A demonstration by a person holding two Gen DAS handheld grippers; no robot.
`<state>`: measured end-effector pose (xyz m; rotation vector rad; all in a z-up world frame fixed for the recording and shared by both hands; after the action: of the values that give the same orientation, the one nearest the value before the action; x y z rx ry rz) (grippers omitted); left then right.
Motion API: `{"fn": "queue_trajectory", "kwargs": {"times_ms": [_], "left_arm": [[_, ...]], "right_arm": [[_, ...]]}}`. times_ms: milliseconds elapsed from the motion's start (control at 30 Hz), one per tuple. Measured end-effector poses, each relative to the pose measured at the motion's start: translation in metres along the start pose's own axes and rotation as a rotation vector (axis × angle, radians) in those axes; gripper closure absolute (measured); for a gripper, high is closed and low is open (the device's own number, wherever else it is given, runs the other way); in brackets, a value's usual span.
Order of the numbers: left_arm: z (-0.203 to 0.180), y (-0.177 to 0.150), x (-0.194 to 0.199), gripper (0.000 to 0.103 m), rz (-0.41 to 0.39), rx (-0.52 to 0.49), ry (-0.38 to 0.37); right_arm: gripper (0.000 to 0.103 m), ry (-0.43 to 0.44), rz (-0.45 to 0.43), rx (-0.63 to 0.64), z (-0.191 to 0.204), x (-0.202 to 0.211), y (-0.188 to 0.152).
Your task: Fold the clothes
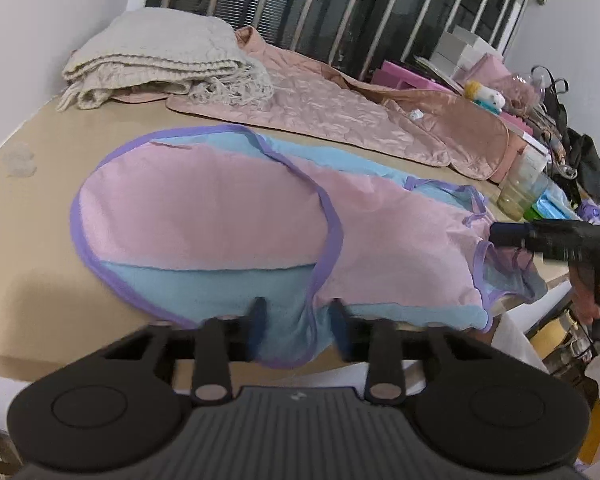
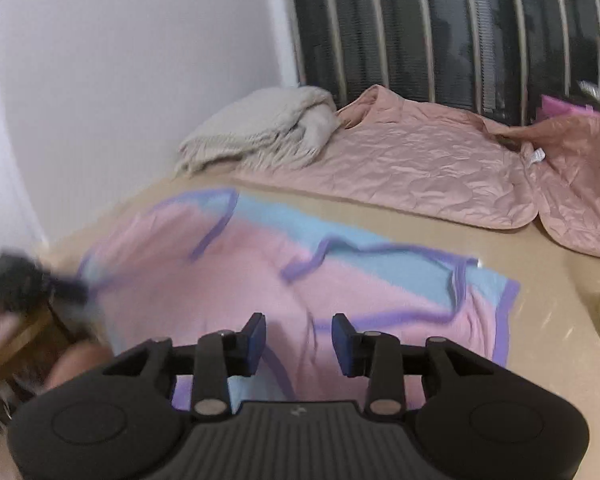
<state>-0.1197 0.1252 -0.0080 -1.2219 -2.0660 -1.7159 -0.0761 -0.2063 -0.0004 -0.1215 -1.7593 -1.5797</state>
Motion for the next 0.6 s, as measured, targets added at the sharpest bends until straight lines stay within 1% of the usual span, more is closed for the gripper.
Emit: {"fn": "queue_trajectory", "kwargs": {"times_ms": [33,67,100,167,233,300,367,400,433,467,500,567,600], "left_arm": [[-0.002,0.001,-0.002,0.099,0.003,-0.010,0.004],[-0.003,0.002,-0.002,0.100,0.000,-0.020,0.009],[-0.005,0.002,-0.003,0.100,-0.003,-0.030,0.015],[-0.008,0.003,-0.003,0.101,-0.008,-0.051,0.026],[-0.011,0.002,0.000,0.101,-0.014,-0.058,0.024],[-0.015,0.000,0.003,0.101,-0.012,-0.074,0.006],[-0.020,-0.001,0.005,0.100,-0.007,-0.101,-0.017],[-0.021,-0.001,0.007,0.098,-0.008,-0.112,-0.025],[-0.022,0.001,0.008,0.098,-0.016,-0.118,-0.026],[-0.022,0.002,0.010,0.097,-0.024,-0.125,-0.028],[-0.022,0.003,0.011,0.095,-0.030,-0.130,-0.025],[-0.022,0.004,0.009,0.091,-0.027,-0.142,-0.006],[-0.022,0.004,0.007,0.090,-0.022,-0.150,0.005]], "right_arm": [[0.076,-0.022,0.004,0.037,0.006,0.000,-0.005],[0.092,-0.032,0.019,0.067,0.011,-0.005,-0.008],[0.101,-0.041,0.034,0.096,0.015,-0.010,-0.011],[0.103,-0.105,0.028,0.097,0.019,-0.013,-0.011],[0.103,-0.217,-0.021,0.009,0.003,-0.007,-0.001],[0.103,-0.257,-0.048,-0.054,-0.013,0.002,0.007],[0.101,-0.261,-0.053,-0.056,-0.018,0.005,0.008],[0.097,-0.263,-0.056,-0.057,-0.021,0.006,0.008],[0.081,-0.265,-0.058,-0.058,-0.023,0.007,0.008],[0.060,-0.226,-0.048,-0.066,-0.024,0.007,0.008],[0.058,-0.186,-0.056,-0.084,-0.025,0.008,0.008],[0.059,-0.182,-0.054,-0.138,-0.032,-0.002,0.010],[0.059,-0.206,-0.040,-0.162,-0.036,-0.008,0.009]]}}
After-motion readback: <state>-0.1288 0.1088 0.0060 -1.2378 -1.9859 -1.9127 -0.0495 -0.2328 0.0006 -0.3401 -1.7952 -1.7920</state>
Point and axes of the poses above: each gripper's, at about its wrist camera, not at the fingertips, and x roughly against the way its jaws point, z to its left, y to its top, the point moved 5 cm from there along -x, roughly the way its jaws point, and after that the axes turned 6 degrees about -y, right-handed, at the moved point
